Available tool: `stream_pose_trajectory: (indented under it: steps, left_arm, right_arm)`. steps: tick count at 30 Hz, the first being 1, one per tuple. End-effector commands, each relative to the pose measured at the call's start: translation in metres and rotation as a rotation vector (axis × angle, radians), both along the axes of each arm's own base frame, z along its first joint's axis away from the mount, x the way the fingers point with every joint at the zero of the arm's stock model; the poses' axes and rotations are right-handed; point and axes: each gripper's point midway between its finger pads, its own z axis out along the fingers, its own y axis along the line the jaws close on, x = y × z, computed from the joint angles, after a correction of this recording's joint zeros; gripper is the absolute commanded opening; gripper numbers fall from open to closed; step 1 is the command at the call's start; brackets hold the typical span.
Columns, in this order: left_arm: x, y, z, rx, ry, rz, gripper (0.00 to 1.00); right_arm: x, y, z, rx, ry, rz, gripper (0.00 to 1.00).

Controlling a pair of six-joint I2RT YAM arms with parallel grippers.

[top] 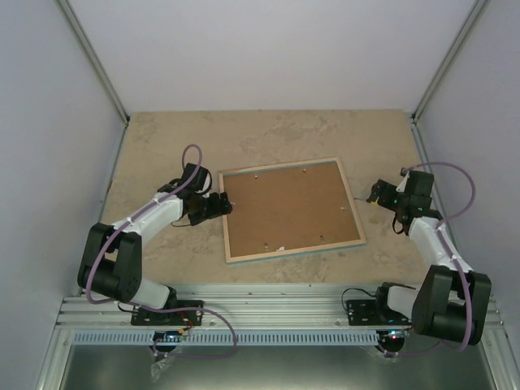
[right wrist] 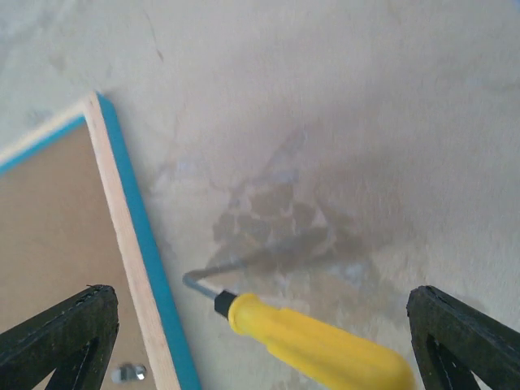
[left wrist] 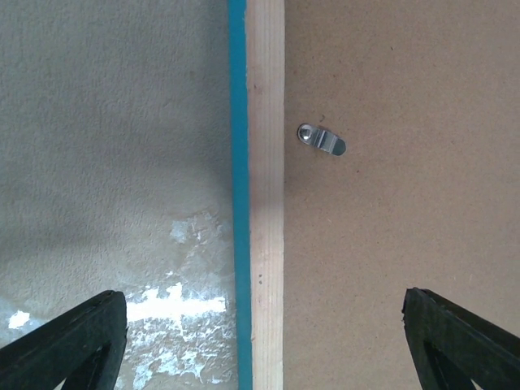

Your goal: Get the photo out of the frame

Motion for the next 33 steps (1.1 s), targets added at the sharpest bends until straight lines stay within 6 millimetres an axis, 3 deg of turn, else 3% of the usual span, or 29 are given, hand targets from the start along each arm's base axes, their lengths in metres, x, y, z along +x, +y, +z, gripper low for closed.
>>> stream_pose_trajectory:
  steps: [1, 8, 14, 20, 25, 33]
  left_arm:
    - [0.0, -0.004, 0.002, -0.027, -0.013, -0.004, 0.94]
    - [-0.002, -0.004, 0.0, -0.026, -0.009, -0.01, 0.94]
    - [-0.006, -0.007, -0.004, -0.041, 0.017, -0.015, 0.94]
    - [-0.014, -0.015, -0.01, -0.036, 0.05, -0.031, 0.91]
    - [-0.025, -0.023, -0.019, 0.005, 0.084, -0.044, 0.82]
    - [-0.034, -0.01, -0.033, 0.126, 0.119, -0.003, 0.66]
  right_arm:
    - [0.011, -0.001, 0.017, 0.038, -0.085, 0.002, 0.98]
    - [0.004, -0.005, 0.01, 0.022, -0.057, -0.026, 0.98]
    - [0.0, 0.011, 0.01, 0.017, -0.048, 0.044, 0.98]
    - [-0.005, 0.047, 0.008, 0.026, -0.035, 0.152, 0.98]
    - [-0.014, 0.087, 0.01, 0.043, -0.035, 0.264, 0.98]
    - [-0.035, 0.14, 0.005, 0.029, -0.021, 0.423, 0.98]
